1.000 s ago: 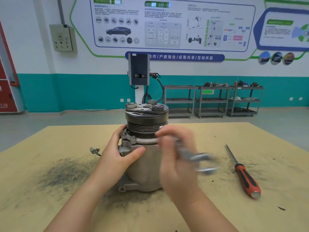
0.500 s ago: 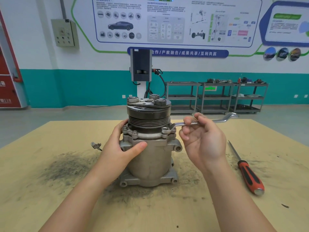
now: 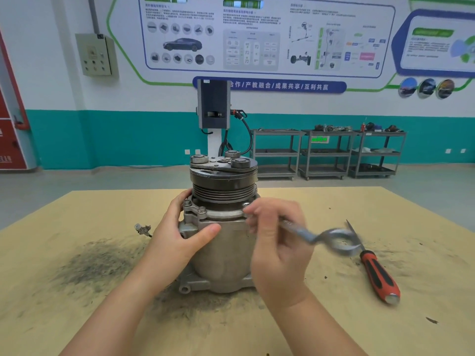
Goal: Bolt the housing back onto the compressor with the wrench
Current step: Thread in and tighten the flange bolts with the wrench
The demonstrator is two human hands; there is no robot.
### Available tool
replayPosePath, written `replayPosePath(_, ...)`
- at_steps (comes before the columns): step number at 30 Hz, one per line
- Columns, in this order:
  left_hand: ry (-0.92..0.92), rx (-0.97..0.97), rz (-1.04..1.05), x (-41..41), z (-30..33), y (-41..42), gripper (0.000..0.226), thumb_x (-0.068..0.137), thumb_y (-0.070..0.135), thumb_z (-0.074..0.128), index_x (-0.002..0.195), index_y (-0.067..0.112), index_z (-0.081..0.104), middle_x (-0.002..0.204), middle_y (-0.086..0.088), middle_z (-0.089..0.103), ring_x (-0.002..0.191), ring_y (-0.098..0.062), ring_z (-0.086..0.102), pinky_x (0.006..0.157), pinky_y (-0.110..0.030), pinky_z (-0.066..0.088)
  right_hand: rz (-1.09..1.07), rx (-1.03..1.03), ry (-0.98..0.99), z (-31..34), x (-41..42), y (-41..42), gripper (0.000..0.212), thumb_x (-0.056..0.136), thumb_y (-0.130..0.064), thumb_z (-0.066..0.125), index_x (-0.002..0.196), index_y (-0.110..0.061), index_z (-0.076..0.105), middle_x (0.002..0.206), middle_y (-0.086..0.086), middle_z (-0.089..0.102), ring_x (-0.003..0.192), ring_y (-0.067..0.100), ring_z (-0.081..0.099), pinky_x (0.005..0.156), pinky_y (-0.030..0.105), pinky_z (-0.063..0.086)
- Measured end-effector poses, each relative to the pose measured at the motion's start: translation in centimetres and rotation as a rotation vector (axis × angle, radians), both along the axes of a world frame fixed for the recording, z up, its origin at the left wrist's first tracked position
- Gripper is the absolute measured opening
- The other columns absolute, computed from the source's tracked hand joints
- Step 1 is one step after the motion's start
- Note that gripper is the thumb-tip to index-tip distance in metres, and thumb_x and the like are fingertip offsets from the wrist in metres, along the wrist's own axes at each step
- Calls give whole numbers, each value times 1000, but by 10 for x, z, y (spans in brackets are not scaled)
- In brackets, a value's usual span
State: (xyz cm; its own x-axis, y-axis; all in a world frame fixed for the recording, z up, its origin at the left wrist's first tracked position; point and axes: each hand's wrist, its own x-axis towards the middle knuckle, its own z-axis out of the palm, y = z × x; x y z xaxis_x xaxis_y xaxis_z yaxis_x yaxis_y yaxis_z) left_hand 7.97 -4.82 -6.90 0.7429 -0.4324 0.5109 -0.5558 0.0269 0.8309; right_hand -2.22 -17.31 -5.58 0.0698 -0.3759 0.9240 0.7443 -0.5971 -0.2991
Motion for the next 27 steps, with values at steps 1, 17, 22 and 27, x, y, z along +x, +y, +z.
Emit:
replayPosePath(1,-1,-7,-1,1,-1,0,63,69,62,78,118,68,39,118,46,54,112,17,54,79,-5,46,-57,-79,17,-2,0,1,26,103,-37,43,91,-20,59,85,-4,60,71,12,60,65,25,49)
replayPosePath(17,-12,-4,9,1,-1,0,63,67,65,77,115,70,37,116,53,48,112,24,48,82,-7,41,195,415,47,22,-13,-6,34,102,-31,35,77,-22,56,71,2,63,54,17,56,51,27,45)
replayPosePath(22,-18,9,7,-2,1,0,61,64,60,69,116,67,36,111,57,46,107,29,45,73,4,40,472,722,113,26,-11,-24,40,106,-24,32,76,-8,53,64,6,63,47,15,51,43,23,40)
replayPosePath(27,-20,3,5,-4,2,0,63,62,62,68,117,64,36,108,60,45,104,33,43,72,9,36,699,770,209,29,-9,-34,37,105,-20,33,76,-8,54,63,9,61,47,17,50,42,24,39)
